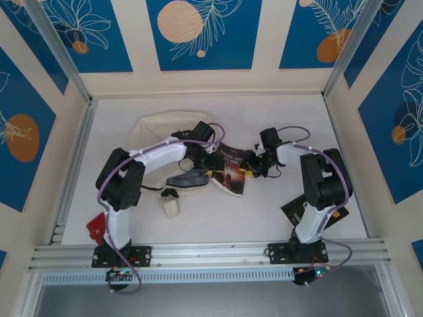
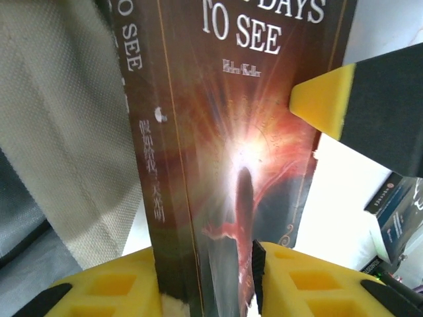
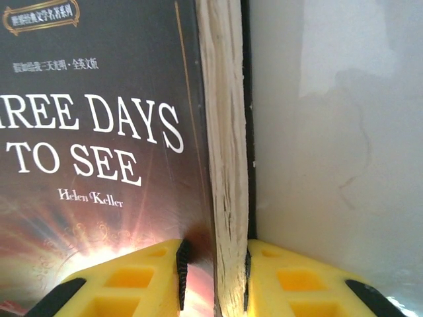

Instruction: Pack books, pencil case, and school supplies into a backpack

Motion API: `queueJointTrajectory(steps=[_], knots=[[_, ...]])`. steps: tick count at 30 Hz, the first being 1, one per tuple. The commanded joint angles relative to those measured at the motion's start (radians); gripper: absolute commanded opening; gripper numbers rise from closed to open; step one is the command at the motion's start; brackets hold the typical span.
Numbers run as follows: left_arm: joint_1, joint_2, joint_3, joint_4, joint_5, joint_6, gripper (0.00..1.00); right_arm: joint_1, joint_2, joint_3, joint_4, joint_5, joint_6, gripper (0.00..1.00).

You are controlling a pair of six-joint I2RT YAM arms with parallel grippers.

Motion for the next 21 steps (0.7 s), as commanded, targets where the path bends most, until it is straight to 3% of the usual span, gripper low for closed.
queueJointTrajectory(steps=[1, 9, 13, 15, 18, 21], knots=[[-0.018, 0.029, 0.029, 0.033, 0.035, -0.005, 0.32, 0.025, 0.022, 0.003, -0.005, -0.020, 0.009, 0.30], [-0.016, -0.036, 0.031, 0.036, -0.021, 0.017, 0.00, 0.008, -0.068, -0.010, -0.022, 0.012, 0.021, 0.34], [0.004, -0.121, 0.032, 0.035, -0.057, 0.029, 0.00, -0.023, -0.180, -0.028, -0.018, -0.032, 0.029, 0.47], [0.027, -0.163, 0.032, 0.049, -0.058, 0.008, 0.00, -0.038, -0.254, -0.035, 0.000, -0.069, 0.055, 0.63], [0.060, -0.212, 0.039, 0.078, -0.084, -0.021, 0.00, -0.050, -0.346, -0.045, 0.057, -0.129, 0.112, 0.77], [0.096, -0.265, 0.016, 0.156, -0.104, -0.092, 0.00, -0.051, -0.427, -0.059, 0.147, -0.181, 0.202, 0.86]])
